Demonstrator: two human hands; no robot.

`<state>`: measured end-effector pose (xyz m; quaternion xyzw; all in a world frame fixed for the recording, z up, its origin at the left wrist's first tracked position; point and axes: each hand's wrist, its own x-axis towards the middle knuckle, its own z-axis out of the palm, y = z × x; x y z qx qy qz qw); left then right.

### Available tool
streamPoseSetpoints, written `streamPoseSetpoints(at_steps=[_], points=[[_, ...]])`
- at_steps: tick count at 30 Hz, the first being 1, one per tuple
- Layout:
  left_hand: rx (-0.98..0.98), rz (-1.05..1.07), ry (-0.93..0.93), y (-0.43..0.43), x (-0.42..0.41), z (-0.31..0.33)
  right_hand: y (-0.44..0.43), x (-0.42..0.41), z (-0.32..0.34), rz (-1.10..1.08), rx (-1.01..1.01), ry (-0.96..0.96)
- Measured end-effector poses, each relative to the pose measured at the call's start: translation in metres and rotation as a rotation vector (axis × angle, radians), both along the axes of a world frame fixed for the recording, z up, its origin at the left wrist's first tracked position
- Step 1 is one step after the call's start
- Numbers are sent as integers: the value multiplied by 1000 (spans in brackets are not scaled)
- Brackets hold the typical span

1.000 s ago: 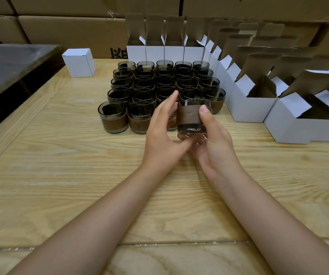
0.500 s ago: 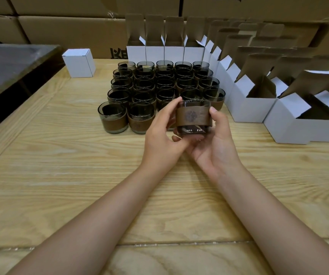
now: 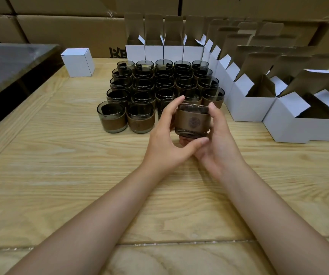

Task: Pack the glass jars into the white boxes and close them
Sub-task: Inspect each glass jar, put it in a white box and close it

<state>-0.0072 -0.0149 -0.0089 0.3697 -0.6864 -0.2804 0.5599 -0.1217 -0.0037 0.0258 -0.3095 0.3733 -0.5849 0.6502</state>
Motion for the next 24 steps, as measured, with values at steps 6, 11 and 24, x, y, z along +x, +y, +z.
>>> streamPoseSetpoints(at_steps=[6,11,24], points=[[87,21,42,1,-1,1,0,2,2,24,1,-21],[33,15,52,0,-1,1,1,4,4,15,-75,-96],[-72,-5,55,-4,-2,-3,1,8,-2,-45,-226,24]])
